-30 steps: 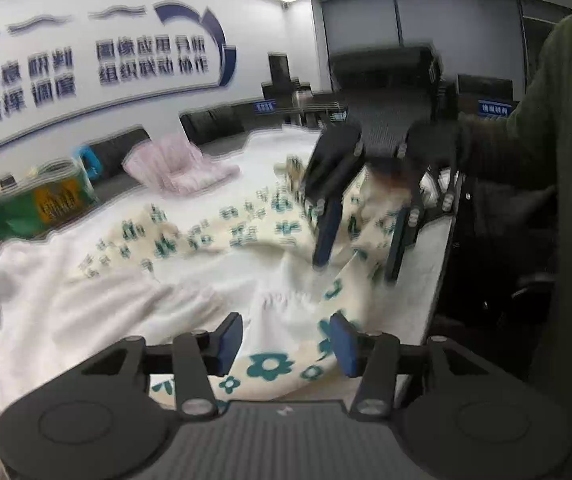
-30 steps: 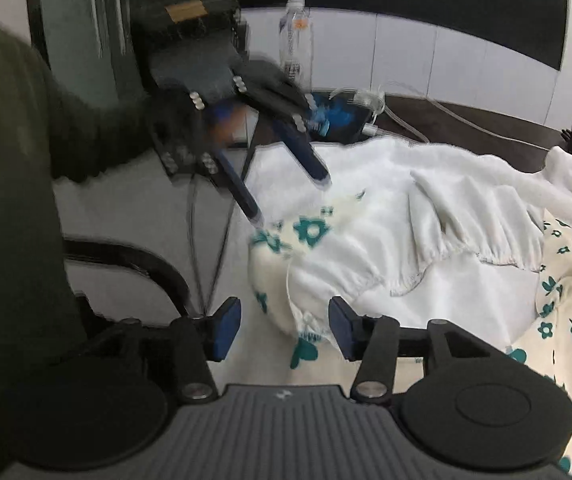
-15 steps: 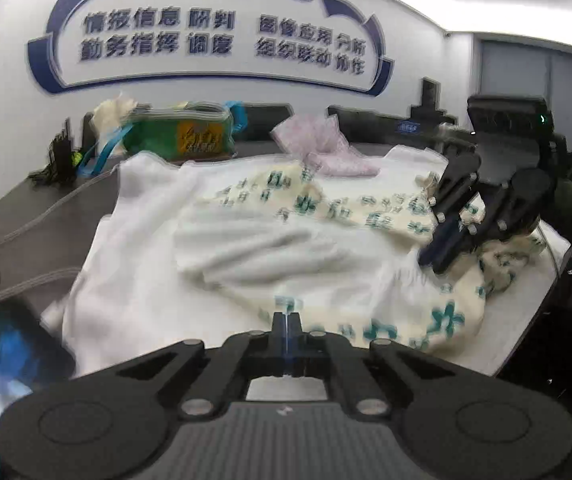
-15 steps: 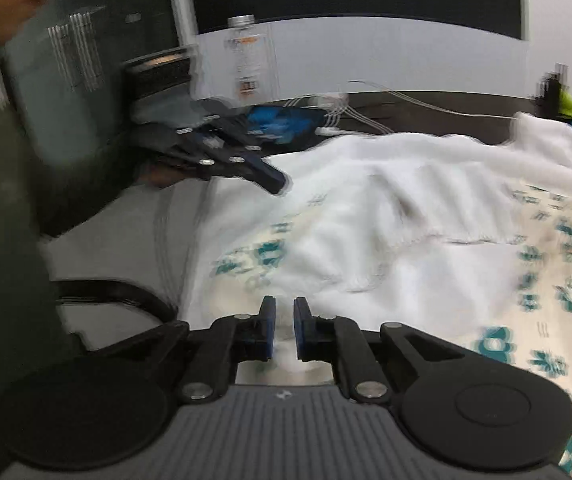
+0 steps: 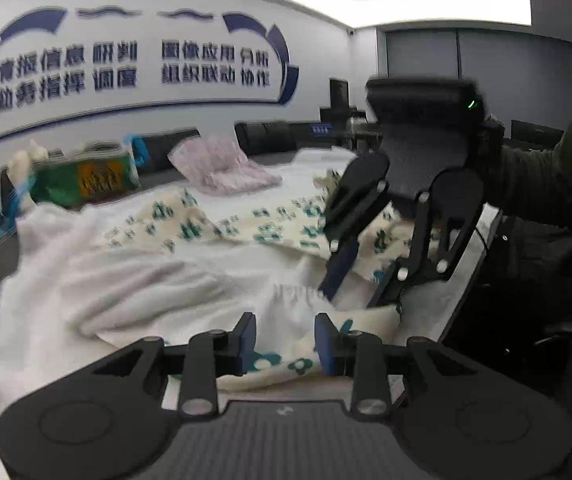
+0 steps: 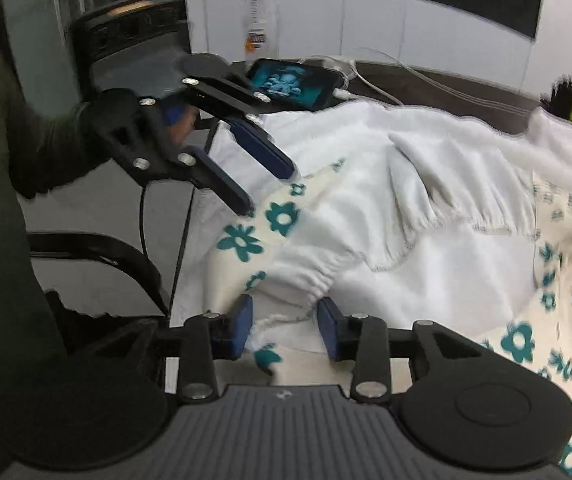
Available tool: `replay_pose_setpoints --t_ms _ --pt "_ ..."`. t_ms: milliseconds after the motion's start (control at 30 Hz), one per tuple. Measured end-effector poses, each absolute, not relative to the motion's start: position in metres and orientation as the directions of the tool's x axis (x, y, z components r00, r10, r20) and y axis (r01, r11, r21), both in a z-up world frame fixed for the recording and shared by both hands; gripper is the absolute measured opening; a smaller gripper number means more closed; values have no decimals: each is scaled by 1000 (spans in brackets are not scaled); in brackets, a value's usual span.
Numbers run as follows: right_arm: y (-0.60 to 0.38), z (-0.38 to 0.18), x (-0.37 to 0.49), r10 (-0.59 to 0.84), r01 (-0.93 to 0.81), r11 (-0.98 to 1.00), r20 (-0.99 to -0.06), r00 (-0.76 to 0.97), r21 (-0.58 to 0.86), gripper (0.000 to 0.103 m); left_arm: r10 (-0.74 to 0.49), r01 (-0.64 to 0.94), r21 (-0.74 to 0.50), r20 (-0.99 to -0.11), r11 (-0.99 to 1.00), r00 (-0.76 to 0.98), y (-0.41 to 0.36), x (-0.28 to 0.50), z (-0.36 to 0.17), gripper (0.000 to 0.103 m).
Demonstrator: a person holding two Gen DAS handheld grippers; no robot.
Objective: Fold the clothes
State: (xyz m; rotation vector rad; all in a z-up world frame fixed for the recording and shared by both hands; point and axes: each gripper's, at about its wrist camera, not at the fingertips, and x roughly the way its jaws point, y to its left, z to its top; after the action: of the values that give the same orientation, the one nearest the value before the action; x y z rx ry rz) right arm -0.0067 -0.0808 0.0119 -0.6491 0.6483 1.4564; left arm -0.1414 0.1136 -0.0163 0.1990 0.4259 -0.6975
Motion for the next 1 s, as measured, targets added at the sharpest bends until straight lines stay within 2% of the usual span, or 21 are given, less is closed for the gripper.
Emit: replay_pose_setpoints --t_ms 67,133,200,333,367,433,467,600,633,700,733,767,833,933,1000 --pt "-83 15 -10 679 -1000 19 -734 16 -4 32 -560 658 55 -474 751 679 108 -140 -22 28" --pt "-85 18 -10 688 -1000 20 -726 6 10 23 -522 636 71 -505 768 687 110 -139 -27 3" --pt "-88 21 -11 698 -1000 23 -716 8 11 16 -496 602 64 -501 796 709 119 -142 -28 0" --pt "-88 27 -5 723 -998 53 -690 15 34 16 -444 530 46 -489 847 751 138 -150 -26 0" --pt "-87 28 -3 729 -997 63 -684 19 40 19 -436 517 40 -485 855 758 142 -152 -24 0" --pt "-84 27 3 734 -994 87 -678 19 67 47 -430 503 34 -471 864 770 147 -156 -22 0" --pt "-83 25 5 739 -992 93 -674 12 85 47 -431 502 35 -463 864 774 147 -158 -20 0" --pt "-75 21 11 765 -987 83 -643 -28 141 47 -491 578 89 -433 811 756 135 -160 -5 9" --pt "-73 21 12 771 -986 80 -636 -34 149 47 -515 612 120 -431 781 741 127 -158 -2 19" --pt "-71 22 10 772 -985 50 -632 -67 166 44 -559 676 164 -442 719 702 115 -152 3 34" --pt "-69 22 10 772 -984 35 -630 -84 174 43 -583 708 169 -456 685 673 112 -147 3 37" --pt "-68 22 9 772 -983 20 -628 -100 182 40 -606 740 172 -470 650 642 109 -141 3 39" --pt "-64 15 0 742 -984 -14 -657 -131 180 15 -642 789 144 -505 597 577 107 -128 0 45" --pt "-58 6 -17 713 -989 -48 -689 -132 141 3 -687 829 64 -526 556 501 113 -113 -6 45" --pt "-59 9 -25 729 -992 -63 -674 -119 107 2 -713 837 3 -522 547 468 121 -106 -8 44"
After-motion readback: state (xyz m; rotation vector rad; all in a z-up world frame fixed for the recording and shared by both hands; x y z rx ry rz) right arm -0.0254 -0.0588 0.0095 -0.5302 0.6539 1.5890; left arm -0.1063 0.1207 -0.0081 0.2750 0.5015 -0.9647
